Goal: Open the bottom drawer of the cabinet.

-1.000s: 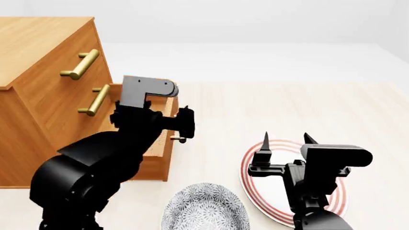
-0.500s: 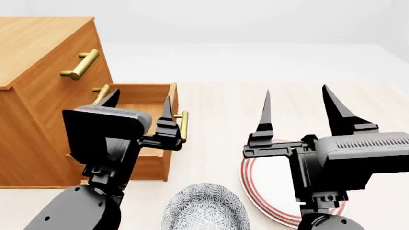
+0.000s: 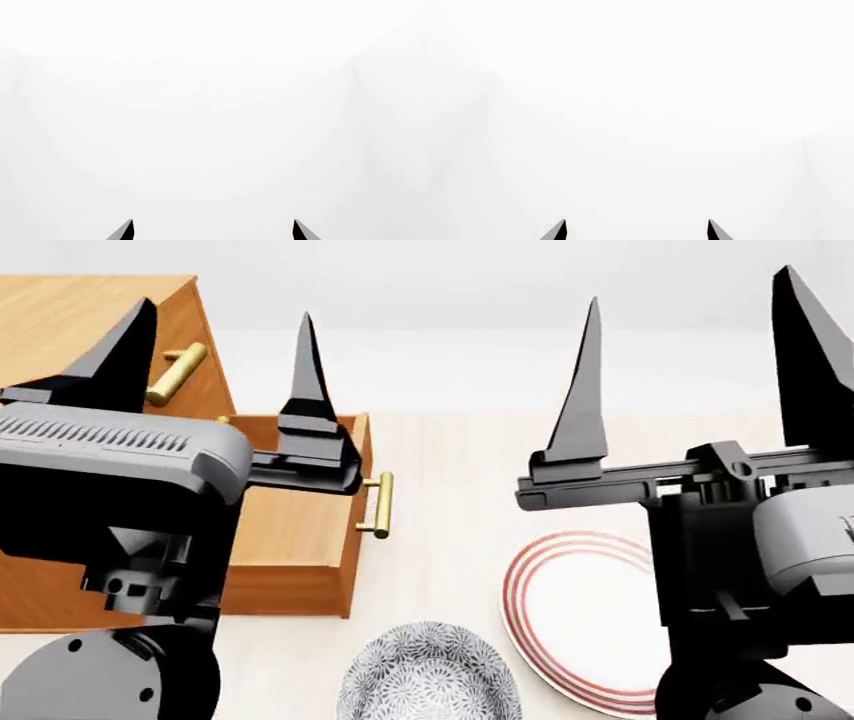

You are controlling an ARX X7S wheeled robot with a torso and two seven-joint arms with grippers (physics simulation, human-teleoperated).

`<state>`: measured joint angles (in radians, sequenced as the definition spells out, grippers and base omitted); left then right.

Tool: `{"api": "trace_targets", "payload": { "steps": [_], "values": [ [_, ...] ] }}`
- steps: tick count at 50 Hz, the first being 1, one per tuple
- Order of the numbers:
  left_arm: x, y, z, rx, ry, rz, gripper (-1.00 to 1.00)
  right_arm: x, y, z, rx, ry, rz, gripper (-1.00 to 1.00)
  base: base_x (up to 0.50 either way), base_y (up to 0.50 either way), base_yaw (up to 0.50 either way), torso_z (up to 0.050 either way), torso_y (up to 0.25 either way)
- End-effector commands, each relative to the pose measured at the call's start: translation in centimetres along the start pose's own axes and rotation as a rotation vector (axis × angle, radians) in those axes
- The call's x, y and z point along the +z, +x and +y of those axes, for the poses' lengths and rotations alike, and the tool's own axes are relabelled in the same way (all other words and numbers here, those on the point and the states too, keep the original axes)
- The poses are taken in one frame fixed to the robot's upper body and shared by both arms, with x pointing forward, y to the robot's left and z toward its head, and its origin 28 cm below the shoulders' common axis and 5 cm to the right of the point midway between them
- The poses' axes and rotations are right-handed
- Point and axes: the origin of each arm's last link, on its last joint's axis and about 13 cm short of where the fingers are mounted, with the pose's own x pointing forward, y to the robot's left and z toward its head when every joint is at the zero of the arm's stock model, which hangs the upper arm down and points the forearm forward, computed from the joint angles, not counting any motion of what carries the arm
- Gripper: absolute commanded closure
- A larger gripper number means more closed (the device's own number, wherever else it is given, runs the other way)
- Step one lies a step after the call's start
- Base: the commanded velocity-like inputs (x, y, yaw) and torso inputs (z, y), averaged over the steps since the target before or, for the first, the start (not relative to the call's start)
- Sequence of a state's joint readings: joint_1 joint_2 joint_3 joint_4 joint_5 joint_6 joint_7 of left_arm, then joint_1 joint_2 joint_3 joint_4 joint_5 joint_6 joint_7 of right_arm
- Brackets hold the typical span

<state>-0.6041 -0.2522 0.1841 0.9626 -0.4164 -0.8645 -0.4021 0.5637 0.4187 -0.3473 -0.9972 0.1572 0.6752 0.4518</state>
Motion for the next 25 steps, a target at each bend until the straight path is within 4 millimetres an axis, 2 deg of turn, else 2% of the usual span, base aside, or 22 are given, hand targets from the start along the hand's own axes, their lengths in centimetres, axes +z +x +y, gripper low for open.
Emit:
{"api": "trace_targets", "payload": {
  "steps": [1, 15, 25],
  "values": [
    [1.3, 0.6, -0.2, 0.004, 0.019, -0.077, -1.0, 1.3, 1.1, -0.3, -0.003, -0.017, -0.058, -1.0, 0.0, 0.0, 0.0, 0.0, 0.0],
    [1.9, 0.4, -0.1, 0.005, 0.015, -0.1, -1.0, 1.9, 1.4, -0.2, 0.003, -0.013, -0.082, -1.0, 0.0, 0.0, 0.0, 0.0, 0.0],
    [3.2, 0.8, -0.3, -0.007, 0.019, -0.139, -1.0, 3.3, 2.0, -0.4, 0.003, -0.02, -0.123, -1.0, 0.0, 0.0, 0.0, 0.0, 0.0]
  ]
}}
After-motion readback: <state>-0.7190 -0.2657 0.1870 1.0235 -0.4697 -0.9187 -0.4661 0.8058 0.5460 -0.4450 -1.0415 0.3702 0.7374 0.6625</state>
